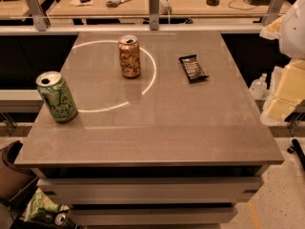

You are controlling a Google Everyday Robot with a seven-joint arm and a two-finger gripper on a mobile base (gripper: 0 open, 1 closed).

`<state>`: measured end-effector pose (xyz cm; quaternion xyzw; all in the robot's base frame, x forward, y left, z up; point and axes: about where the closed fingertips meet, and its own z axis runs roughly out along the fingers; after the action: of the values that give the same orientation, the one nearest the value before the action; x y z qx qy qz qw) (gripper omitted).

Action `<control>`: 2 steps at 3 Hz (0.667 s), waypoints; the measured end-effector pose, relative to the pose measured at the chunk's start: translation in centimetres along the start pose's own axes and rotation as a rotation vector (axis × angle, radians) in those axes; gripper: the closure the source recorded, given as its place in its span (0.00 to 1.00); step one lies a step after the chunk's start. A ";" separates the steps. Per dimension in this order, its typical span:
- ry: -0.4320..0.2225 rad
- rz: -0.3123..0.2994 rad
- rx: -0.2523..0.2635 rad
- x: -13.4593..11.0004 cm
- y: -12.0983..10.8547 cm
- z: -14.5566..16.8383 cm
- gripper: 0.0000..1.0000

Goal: Pick rxbar chocolate

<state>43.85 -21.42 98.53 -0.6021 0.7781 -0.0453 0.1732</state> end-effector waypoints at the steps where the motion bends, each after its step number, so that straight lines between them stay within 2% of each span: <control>1: 0.000 0.000 0.000 0.0 0.0 0.0 0.00; 2: -0.023 0.052 0.008 -0.3 -0.7 0.5 0.00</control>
Offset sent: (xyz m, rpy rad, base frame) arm 0.0242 0.0040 -0.0102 0.0989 0.0010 -0.1206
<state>44.69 -21.21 98.35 -0.5815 0.7912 -0.0372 0.1855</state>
